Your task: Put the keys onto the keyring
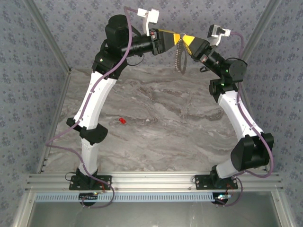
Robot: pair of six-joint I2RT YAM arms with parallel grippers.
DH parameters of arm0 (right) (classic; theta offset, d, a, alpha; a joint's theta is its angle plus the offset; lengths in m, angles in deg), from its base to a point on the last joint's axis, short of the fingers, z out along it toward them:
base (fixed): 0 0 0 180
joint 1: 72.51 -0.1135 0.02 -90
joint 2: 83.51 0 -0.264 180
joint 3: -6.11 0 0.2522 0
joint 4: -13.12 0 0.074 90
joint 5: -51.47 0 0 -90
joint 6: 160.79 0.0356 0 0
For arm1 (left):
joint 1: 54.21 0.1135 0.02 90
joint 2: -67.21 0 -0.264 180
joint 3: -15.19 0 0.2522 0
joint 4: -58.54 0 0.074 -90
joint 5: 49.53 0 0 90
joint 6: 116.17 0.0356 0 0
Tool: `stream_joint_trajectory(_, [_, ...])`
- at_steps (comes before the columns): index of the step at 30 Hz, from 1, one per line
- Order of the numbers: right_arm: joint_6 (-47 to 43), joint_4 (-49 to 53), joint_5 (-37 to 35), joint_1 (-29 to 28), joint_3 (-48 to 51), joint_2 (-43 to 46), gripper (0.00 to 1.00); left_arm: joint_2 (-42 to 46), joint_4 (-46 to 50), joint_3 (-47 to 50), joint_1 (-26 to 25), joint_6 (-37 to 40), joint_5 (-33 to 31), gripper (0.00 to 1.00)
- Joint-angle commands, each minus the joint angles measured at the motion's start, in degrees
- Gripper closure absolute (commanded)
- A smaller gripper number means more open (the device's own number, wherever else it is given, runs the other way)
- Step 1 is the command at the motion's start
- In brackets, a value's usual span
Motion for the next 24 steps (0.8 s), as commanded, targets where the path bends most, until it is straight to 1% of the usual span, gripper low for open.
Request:
stream_joint_trajectory(1, [0.39,-3.03,-1.28,-0.64,-1.38,0.04,1.0,1.68,-2.32,-1.28,-0.65,-0.59,1.75,0.6])
stream_joint_trajectory(9, [0.01,-2.49,-1.29,-1.73,-2.34,-0.21,1.0,1.41,-2.21,-1.31,-0.75,-0.56,2.18,0.64])
stream_joint_trajectory(16, [-0.32,-2.19,-1.52,-2.0,-2.31,-0.3,1.0,1.41,-2.34,-1.32,-0.8,-0.55,2.71,0.76])
stream_joint_trajectory(24, [-0.26,-2.1,-2.7,-1.81,-1.9,-0.31,1.0,1.36,-1.92,-1.23,-0.77,-0.46,3.02,0.76])
